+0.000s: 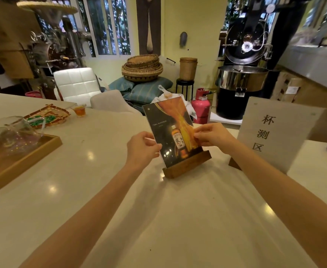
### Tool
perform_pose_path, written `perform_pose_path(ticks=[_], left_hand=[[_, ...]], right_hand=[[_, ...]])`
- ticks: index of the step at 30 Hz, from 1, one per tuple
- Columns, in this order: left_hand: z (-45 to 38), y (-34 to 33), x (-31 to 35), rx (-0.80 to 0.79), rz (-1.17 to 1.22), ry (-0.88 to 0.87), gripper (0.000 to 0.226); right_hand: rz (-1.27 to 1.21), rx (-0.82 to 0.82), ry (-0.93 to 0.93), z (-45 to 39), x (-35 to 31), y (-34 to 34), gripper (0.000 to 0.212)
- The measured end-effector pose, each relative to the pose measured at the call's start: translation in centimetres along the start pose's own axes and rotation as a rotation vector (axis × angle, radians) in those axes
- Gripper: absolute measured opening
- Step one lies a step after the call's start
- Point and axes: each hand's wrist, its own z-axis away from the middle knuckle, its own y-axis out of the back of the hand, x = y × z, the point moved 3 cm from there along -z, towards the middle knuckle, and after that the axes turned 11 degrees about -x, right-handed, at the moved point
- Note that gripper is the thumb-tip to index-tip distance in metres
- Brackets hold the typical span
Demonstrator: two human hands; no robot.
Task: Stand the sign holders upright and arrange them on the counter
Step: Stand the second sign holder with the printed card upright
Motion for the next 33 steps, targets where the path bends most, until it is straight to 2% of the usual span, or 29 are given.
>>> perform_pose_path(ticks=[3, 8, 12, 16, 20, 24, 27, 33], left_hand=[[1.3, -0.4, 0.7, -0.008, -0.042, -0.084, 0.023], [3.4, -1.1, 1.4, 0.019, -0.193, -0.202, 0.020], [4.3, -1.6, 1.5, 0.020, -0.224, -0.219, 0.020], [4.9, -2.0, 1.7, 0.024, -0.270, -0.232, 0.019], [5.6, -2.5, 1.6, 0.015, -0.301, -0.268, 0.020], [5.8, -2.4, 1.2, 0.022, -0.309, -0.318, 0.020], [5.9, -2.4, 0.8, -0.028, -0.294, -0.340, 0.027], [6.0, -2.8, 0.0, -0.138, -0.250, -0.318, 0.037]], right_hand=[[-0.065, 0.039, 0.045, 1.6, 0.3, 0.0, 0.016], [-0.133, 0.099, 0.103, 3.9, 1.0, 0.0, 0.021], [-0.172, 0.131, 0.098, 4.9, 1.3, -0.1, 0.018], [-0.105, 0.165, 0.045, 5.4, 1.6, -0.3, 0.016], [0.029, 0.187, 0.024, 7.2, 1.9, 0.6, 0.033], [0.002, 0.211, 0.018, 10.5, 3.4, 2.0, 0.026], [-0.092, 0.352, 0.038, 13.3, 5.0, 3.7, 0.016], [0.025, 0.952, 0.029, 18.8, 7.6, 7.8, 0.016]])
